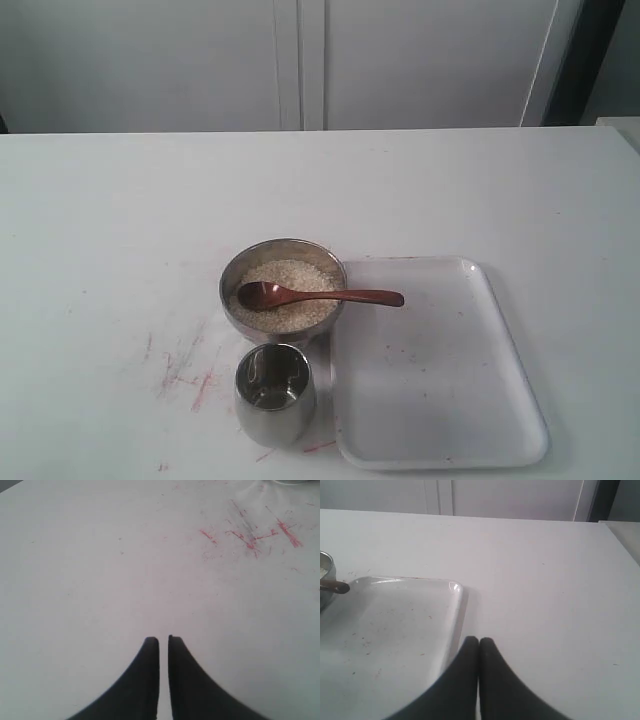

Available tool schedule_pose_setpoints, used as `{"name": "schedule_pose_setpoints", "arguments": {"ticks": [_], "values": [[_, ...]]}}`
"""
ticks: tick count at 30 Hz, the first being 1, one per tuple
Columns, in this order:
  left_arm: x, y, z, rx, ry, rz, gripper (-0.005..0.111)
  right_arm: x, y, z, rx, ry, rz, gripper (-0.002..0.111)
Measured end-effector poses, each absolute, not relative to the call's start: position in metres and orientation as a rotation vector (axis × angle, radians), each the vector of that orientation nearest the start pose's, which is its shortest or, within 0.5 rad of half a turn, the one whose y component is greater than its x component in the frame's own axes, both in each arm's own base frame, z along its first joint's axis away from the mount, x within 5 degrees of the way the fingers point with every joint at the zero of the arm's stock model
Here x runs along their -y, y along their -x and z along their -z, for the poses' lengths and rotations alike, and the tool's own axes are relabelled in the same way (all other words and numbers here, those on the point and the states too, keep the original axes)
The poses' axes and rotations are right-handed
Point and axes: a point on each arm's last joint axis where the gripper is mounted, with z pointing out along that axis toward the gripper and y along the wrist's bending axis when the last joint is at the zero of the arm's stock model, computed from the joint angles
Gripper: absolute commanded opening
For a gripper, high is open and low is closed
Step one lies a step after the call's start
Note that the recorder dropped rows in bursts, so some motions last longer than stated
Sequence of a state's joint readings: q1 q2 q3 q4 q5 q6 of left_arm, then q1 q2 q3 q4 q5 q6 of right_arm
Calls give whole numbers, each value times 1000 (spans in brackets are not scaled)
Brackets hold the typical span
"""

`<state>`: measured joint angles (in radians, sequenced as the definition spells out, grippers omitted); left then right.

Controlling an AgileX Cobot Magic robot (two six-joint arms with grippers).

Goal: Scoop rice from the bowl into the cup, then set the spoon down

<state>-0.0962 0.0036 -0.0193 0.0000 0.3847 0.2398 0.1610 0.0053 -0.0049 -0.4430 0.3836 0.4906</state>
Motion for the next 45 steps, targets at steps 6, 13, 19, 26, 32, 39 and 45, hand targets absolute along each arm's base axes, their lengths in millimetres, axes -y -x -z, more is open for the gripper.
{"name": "schedule_pose_setpoints", "arguments": {"ticks": [6,13,19,26,32,39,45], "values": [[5,-52,-185,-1828,-310,-100,14,6,-54,-183,-1830,-35,-19,0],[5,-52,-185,-1828,-310,-100,14,6,-54,-183,-1830,-35,-19,0],[5,-52,-185,-1828,-310,-100,14,6,-54,-183,-1830,-35,-19,0],[5,-52,-185,-1828,-310,-100,14,6,-54,-183,-1830,-35,-19,0],[5,-52,-185,-1828,-310,-100,14,6,-54,-183,-1830,-35,-19,0],[5,-52,-185,-1828,-310,-100,14,6,-54,-184,-1828,-35,-20,0],[5,-52,-185,-1828,-310,-100,14,1,-56,-194,-1709,9,-72,0]]}}
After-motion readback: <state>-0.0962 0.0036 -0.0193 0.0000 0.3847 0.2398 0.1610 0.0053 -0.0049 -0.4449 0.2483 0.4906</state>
